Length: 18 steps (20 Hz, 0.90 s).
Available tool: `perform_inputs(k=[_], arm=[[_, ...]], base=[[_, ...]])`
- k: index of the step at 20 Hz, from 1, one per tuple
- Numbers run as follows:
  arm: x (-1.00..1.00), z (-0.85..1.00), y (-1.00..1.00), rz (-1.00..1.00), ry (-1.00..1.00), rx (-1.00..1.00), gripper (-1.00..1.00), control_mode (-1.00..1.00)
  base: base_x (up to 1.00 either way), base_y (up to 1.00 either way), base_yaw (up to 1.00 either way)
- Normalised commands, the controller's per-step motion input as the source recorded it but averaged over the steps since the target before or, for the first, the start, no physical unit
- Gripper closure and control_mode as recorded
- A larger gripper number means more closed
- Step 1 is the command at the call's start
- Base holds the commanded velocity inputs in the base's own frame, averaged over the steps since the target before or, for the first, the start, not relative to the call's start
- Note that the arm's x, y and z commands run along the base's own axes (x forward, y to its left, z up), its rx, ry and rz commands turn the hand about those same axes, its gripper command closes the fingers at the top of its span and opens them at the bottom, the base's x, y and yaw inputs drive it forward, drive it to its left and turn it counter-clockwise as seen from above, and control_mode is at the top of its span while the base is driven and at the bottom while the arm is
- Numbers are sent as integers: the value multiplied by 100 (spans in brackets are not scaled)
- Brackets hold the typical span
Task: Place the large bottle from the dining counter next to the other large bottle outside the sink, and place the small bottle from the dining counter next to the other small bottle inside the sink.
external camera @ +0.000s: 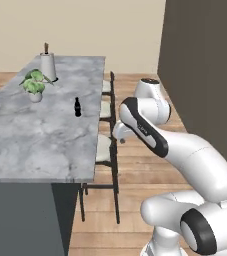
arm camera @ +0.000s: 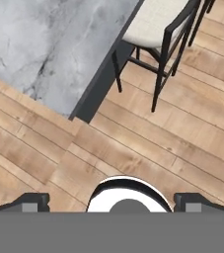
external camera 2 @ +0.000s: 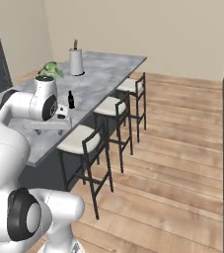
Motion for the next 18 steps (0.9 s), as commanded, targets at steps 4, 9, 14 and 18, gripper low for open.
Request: perform_inputs(k=[4, 9, 14, 18], arm=[[0, 0, 0, 0, 0, 0, -100, 100], [0, 0, 0, 0, 0, 0, -100, 100], [0, 0, 0, 0, 0, 0, -100, 100], [0, 0, 0, 0, 0, 0, -100, 100]], base=[[28, -32, 28], [33, -12, 17], [11, -4, 10], [-9, -28, 9]])
